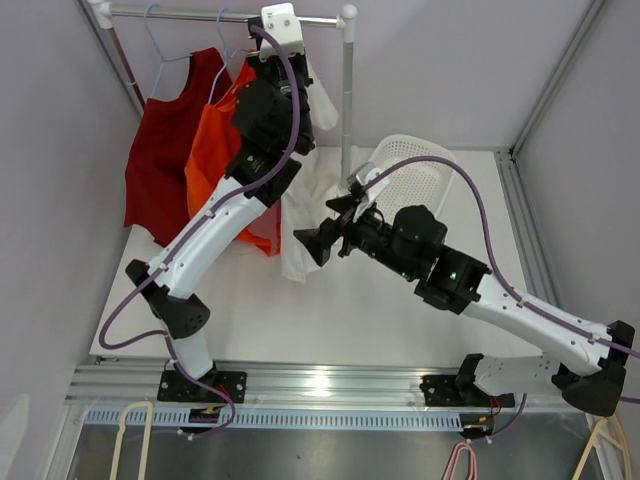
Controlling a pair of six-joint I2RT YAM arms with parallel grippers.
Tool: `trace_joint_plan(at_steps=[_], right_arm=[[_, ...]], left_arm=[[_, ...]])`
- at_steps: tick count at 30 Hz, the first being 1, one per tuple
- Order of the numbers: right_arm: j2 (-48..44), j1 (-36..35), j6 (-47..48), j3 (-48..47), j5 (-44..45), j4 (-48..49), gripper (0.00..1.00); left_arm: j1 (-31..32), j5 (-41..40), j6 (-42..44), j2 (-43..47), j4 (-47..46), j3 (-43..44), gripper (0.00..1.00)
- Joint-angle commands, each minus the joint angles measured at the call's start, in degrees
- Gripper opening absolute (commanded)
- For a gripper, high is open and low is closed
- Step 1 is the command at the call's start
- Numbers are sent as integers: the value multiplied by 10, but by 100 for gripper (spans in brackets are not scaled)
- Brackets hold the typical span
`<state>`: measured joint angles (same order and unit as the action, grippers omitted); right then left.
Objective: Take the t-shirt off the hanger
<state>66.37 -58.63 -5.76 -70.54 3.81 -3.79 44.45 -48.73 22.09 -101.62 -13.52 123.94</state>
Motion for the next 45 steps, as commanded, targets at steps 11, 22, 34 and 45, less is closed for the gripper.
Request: trace_joint_plan(at_steps=[11, 22, 34, 45], right_arm=[[67, -94, 56, 90, 223, 280, 61], [36, -154, 88, 96, 305, 238, 0], [-44, -372, 42, 154, 502, 134, 0], [-21, -506, -16, 181, 569, 98, 0]], left_arm=[[27, -72, 110, -4, -118, 30, 1], [22, -16, 97, -13, -93, 31, 1], [-37, 100, -1, -89, 91, 178, 1], [-67, 116, -14, -96, 100, 172, 1]])
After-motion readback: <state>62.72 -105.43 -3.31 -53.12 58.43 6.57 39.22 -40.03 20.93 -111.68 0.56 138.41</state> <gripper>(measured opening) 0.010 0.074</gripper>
